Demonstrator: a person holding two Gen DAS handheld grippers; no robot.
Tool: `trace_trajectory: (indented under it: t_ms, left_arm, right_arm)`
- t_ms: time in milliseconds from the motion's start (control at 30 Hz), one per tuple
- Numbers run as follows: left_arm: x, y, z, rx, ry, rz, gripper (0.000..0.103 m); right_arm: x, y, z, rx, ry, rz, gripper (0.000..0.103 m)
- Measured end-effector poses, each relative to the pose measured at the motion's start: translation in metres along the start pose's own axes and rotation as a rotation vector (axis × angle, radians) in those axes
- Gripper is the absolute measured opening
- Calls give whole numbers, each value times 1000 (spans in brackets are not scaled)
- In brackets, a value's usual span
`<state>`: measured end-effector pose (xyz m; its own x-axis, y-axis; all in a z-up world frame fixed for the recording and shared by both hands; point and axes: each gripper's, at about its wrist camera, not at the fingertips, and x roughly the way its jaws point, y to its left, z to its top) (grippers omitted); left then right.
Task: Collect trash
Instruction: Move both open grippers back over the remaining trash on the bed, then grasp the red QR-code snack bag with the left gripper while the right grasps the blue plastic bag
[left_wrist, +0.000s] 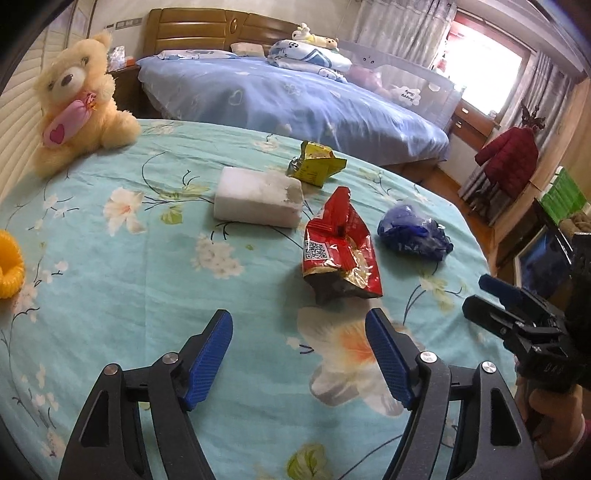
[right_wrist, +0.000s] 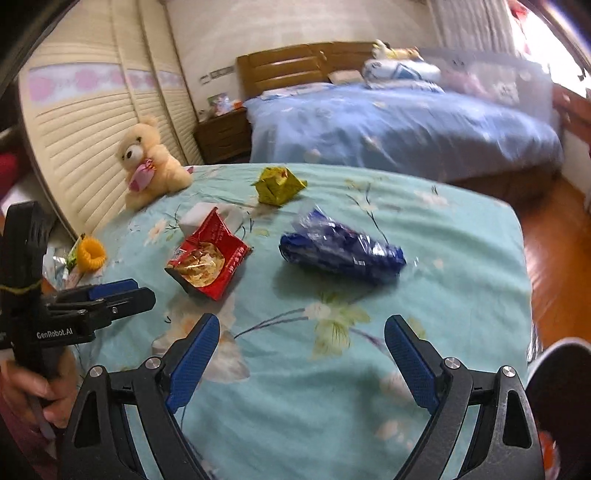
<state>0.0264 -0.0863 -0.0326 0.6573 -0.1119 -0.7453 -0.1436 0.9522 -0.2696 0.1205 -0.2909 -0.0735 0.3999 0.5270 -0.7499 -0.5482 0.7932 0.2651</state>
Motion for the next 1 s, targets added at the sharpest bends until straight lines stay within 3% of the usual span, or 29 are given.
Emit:
trace_trajectory:
  t_ms: [333, 633, 800, 867, 1000]
  left_arm:
    - [18, -11, 16, 34, -13, 50, 75]
    - [49, -15, 35, 48, 2, 0, 74]
    - [56, -11, 39, 50, 3, -21, 73]
    - [59, -8, 39, 50, -1, -30, 70]
    - [69, -7, 38, 56, 25, -52, 46]
  right_arm:
    - [29, -22, 25, -55, 35, 23, 92]
    - [59, -14, 46, -218, 95, -21, 92]
    - [46, -15, 56, -221, 71, 8, 92]
    - [45, -12, 59, -242, 59, 3, 92]
    - [74, -6, 63, -299, 140, -9, 92]
